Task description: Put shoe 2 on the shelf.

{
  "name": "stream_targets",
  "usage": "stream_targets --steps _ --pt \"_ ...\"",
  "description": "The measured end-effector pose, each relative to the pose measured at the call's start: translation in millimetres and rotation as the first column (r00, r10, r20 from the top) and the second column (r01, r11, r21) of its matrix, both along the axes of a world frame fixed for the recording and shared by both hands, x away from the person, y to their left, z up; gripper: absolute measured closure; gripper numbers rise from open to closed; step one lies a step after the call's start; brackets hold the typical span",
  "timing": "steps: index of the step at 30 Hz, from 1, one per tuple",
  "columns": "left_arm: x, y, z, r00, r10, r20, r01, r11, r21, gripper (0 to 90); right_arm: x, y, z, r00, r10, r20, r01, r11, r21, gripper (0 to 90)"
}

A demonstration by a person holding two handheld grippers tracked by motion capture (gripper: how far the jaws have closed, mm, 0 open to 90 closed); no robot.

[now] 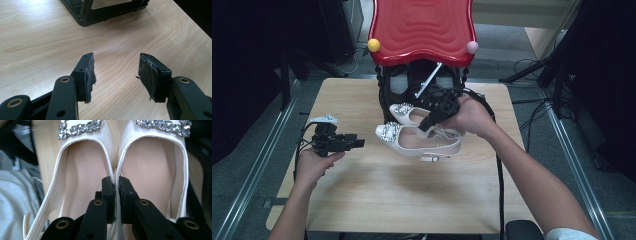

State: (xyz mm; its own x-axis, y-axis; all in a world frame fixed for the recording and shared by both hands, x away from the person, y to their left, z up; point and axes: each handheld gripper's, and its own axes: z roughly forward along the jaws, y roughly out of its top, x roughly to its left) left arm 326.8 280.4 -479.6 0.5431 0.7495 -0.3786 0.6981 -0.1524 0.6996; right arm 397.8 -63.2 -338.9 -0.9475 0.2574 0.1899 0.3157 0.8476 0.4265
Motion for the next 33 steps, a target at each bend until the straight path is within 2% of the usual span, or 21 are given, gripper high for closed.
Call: stream_targets --steps 4,8,9,12,15,19,24,25,28,29,33 --pt "-2.0 3.1 0.1 1.0000 0.006 -0.001 -0.006 1.0000 0.001 46.9 0.1 -1.7 22.8 1.0000 0.001 -0.002 -0.001 0.9970 0.078 86.3" --pt "-3.1 2.5 0.4 1.0000 0.008 0.005 -0.008 1.0000 0.001 46.8 -0.7 -3.8 43.5 1.0000 0.005 0.000 -0.005 0.9839 0.178 86.3" --pt "-2.9 2.4 0.2 1.0000 0.007 0.004 -0.007 1.0000 0.000 46.8 -1.0 -4.6 49.2 1.0000 0.001 -0.001 -0.001 0.9774 0.211 86.4" --pt "-2.6 1.9 -0.3 1.0000 0.007 -0.002 -0.007 1.0000 0.000 46.8 -2.0 -5.4 61.3 1.0000 0.004 0.006 -0.006 0.9622 0.272 86.4" --pt "-2.4 1.9 -0.7 1.0000 0.007 0.000 -0.007 1.0000 -0.002 46.7 -1.1 -7.0 74.5 0.9999 -0.003 0.017 -0.003 0.9422 0.335 86.4" --pt "-2.1 2.2 -0.7 1.0000 0.009 0.001 -0.009 0.9999 -0.005 46.7 1.9 -9.4 90.1 0.9999 -0.005 0.012 -0.001 0.9063 0.423 86.5" --pt "-1.5 1.8 -0.2 1.0000 0.001 -0.002 -0.001 1.0000 -0.006 46.6 7.6 -10.8 104.6 0.9996 -0.028 -0.001 0.024 0.8393 0.543 86.5" --pt "-1.3 1.7 -0.4 1.0000 0.001 -0.002 -0.001 1.0000 -0.008 46.6 10.0 -11.0 107.3 0.9996 -0.025 -0.014 0.029 0.8207 0.571 86.5" --pt "-1.0 1.8 -0.6 1.0000 0.001 -0.001 -0.001 1.0000 -0.006 46.7 14.9 -10.5 113.5 0.9989 -0.037 -0.029 0.047 0.7887 0.613 86.6" --pt "-1.1 1.7 -0.4 1.0000 0.001 -0.002 -0.001 1.0000 -0.005 46.7 17.2 -10.5 116.0 0.9984 -0.048 -0.030 0.056 0.7753 0.629 86.6" --pt "-0.3 1.0 -0.6 1.0000 0.000 0.000 0.000 1.0000 -0.010 46.7 26.7 -11.1 122.8 0.9937 -0.093 -0.062 0.111 0.7308 0.674 86.6"
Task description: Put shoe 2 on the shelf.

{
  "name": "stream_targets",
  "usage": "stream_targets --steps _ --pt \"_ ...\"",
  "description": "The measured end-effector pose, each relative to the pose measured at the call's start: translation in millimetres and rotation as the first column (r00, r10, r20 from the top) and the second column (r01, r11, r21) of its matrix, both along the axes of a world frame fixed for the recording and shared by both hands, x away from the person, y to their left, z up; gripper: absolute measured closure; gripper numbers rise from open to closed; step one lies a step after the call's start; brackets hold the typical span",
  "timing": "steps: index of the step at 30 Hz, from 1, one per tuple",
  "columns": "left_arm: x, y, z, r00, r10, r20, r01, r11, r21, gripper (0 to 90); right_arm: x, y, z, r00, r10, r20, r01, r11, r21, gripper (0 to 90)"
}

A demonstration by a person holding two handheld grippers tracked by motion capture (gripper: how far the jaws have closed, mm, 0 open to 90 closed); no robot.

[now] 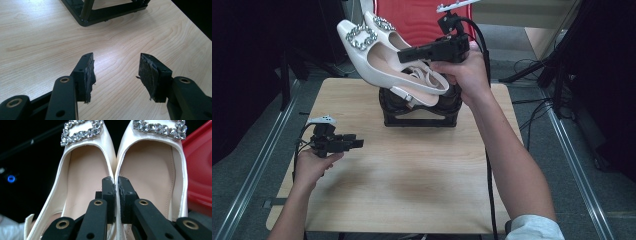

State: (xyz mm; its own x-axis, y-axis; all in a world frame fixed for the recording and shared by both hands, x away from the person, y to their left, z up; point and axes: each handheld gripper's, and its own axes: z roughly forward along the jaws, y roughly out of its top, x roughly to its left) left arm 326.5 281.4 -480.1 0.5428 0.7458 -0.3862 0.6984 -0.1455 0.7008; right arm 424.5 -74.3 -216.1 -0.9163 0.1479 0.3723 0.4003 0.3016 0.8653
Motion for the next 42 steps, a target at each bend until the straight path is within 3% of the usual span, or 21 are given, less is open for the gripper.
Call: stream_targets --steps 4,7,11,16,21,28,30,31,35,39,42 --pt "2.0 2.3 0.9 0.9999 0.010 0.003 -0.010 0.9997 -0.023 46.4 9.1 -3.1 3.3 0.9974 -0.068 -0.025 0.069 0.9957 0.061 86.6" --pt "2.7 1.2 -0.3 1.0000 0.001 -0.002 -0.001 0.9999 -0.016 46.2 16.4 -7.1 4.9 0.9873 -0.152 -0.045 0.156 0.9826 0.100 86.6" --pt "4.7 -2.6 -2.2 1.0000 -0.006 -0.006 0.006 0.9999 -0.012 45.9 27.6 -13.5 9.3 0.9651 -0.248 -0.084 0.257 0.9579 0.127 86.6" --pt "7.8 -5.7 -2.7 0.9997 -0.023 -0.007 0.023 0.9997 0.000 46.0 40.6 -20.7 15.1 0.9271 -0.348 -0.140 0.369 0.9131 0.174 86.6" --pt "9.2 -8.9 -2.9 0.9993 -0.038 -0.007 0.038 0.9993 0.000 46.0 52.5 -25.9 21.5 0.8804 -0.443 -0.170 0.470 0.8636 0.183 86.6" --pt "11.5 -8.1 -4.4 0.9991 -0.041 -0.014 0.041 0.9992 -0.003 46.0 64.7 -31.8 27.3 0.7996 -0.563 -0.208 0.598 0.7783 0.191 86.5" --pt "11.5 -10.7 -4.6 0.9988 -0.047 -0.013 0.047 0.9989 -0.004 46.0 66.0 -31.9 29.5 0.7779 -0.598 -0.194 0.627 0.7579 0.180 86.5" --pt "11.7 -12.2 -4.7 0.9986 -0.052 -0.012 0.052 0.9987 -0.001 46.1 66.4 -31.6 31.2 0.7598 -0.623 -0.185 0.649 0.7418 0.168 86.5" --pt "12.1 -16.2 -5.5 0.9974 -0.070 -0.015 0.070 0.9975 0.006 46.1 67.6 -32.6 34.3 0.7133 -0.680 -0.169 0.701 0.6982 0.147 86.4" --pt "12.4 -17.5 -5.6 0.9969 -0.076 -0.020 0.076 0.9971 0.003 46.0 67.8 -31.7 34.5 0.6552 -0.739 -0.155 0.755 0.6428 0.127 86.3" --pt "12.4 -18.2 -5.2 0.9968 -0.078 -0.019 0.078 0.9970 0.002 46.1 68.4 -29.0 32.9 0.6295 -0.764 -0.142 0.777 0.6184 0.118 86.4"
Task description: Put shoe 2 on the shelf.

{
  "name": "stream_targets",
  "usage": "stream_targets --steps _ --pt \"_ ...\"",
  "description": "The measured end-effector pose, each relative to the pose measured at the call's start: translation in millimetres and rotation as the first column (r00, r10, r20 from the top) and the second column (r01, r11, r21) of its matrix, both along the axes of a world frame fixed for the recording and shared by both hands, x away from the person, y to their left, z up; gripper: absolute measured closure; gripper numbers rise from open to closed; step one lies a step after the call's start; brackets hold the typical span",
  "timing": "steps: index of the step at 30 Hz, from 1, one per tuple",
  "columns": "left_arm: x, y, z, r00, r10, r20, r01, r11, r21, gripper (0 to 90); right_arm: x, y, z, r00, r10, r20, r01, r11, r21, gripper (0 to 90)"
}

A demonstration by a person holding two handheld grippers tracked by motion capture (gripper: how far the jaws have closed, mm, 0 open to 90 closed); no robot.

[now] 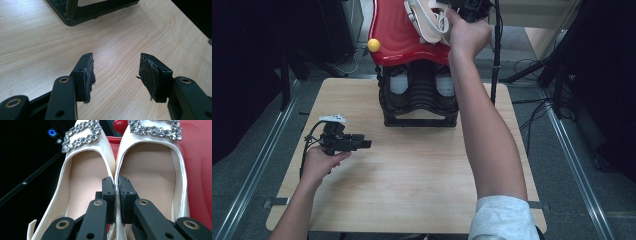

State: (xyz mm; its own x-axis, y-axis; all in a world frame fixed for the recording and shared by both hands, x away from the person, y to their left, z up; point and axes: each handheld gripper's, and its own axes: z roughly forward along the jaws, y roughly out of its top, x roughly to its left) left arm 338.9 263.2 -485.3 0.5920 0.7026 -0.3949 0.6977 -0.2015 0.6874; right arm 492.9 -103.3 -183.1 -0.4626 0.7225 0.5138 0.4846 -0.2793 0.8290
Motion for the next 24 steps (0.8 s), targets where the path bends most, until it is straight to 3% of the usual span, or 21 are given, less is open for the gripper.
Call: stream_targets --steps 19,22,24 --pt "0.7 -2.5 -0.5 0.9999 -0.010 -0.012 0.010 0.9999 -0.007 46.1 4.4 33.5 -8.7 0.9952 -0.097 -0.011 0.097 0.9945 -0.039 85.9" --pt "0.6 -2.9 -0.1 0.9999 -0.011 -0.010 0.011 0.9999 -0.007 46.1 6.8 38.1 -11.0 0.9947 -0.095 -0.041 0.093 0.9951 -0.032 85.8" --pt "0.5 -2.6 0.2 0.9999 -0.010 -0.007 0.010 0.9999 -0.007 46.1 6.4 41.4 -9.6 0.9938 -0.108 -0.027 0.106 0.9923 -0.065 85.8"
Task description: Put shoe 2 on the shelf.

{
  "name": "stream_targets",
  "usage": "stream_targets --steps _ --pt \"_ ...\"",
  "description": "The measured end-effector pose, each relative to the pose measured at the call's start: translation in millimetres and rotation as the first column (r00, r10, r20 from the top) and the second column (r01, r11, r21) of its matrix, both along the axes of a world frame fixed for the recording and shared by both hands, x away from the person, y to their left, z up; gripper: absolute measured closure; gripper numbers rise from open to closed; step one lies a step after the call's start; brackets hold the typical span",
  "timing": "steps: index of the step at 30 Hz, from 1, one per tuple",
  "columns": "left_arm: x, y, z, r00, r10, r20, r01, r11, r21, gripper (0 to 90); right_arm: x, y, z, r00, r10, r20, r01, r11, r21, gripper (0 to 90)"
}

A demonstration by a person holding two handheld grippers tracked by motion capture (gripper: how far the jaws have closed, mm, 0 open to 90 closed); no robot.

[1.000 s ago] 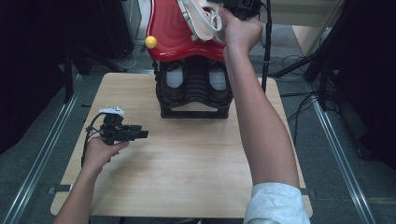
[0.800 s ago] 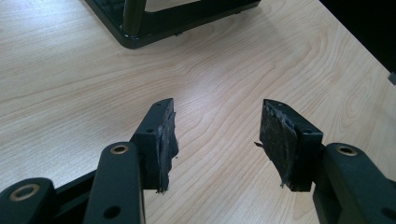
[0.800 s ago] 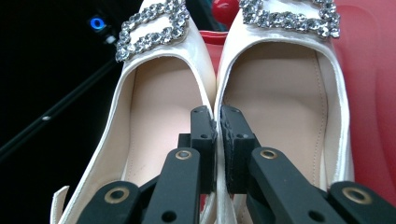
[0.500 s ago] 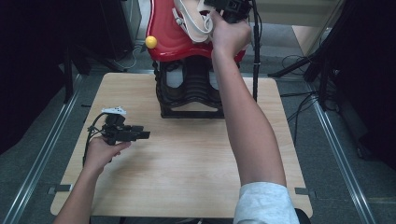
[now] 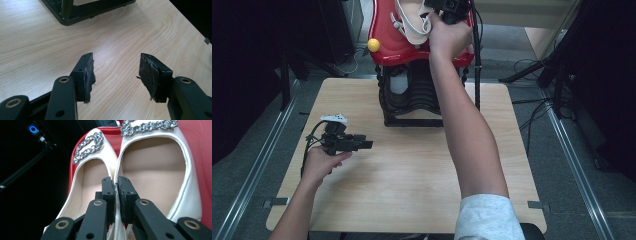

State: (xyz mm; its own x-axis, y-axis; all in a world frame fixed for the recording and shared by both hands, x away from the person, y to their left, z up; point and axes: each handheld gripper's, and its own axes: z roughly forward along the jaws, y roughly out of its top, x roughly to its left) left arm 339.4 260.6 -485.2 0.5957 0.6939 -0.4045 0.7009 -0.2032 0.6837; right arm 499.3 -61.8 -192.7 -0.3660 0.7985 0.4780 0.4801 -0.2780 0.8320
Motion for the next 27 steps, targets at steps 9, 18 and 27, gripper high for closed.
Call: stream_targets --steps 9,18,27 --pt "0.3 -0.3 0.2 1.0000 -0.006 -0.002 0.006 1.0000 0.001 46.1 1.5 2.9 1.4 0.9999 -0.001 -0.013 0.000 0.9999 -0.014 84.8" --pt "1.0 -2.7 -0.9 0.9999 -0.011 -0.008 0.011 0.9999 0.004 46.0 2.6 2.0 2.3 0.9997 0.012 -0.019 -0.013 0.9998 -0.017 82.4" --pt "0.7 -3.8 -0.7 0.9997 -0.022 -0.007 0.022 0.9997 0.010 45.9 1.5 1.6 3.2 0.9996 0.028 -0.001 -0.028 0.9990 -0.034 76.9"
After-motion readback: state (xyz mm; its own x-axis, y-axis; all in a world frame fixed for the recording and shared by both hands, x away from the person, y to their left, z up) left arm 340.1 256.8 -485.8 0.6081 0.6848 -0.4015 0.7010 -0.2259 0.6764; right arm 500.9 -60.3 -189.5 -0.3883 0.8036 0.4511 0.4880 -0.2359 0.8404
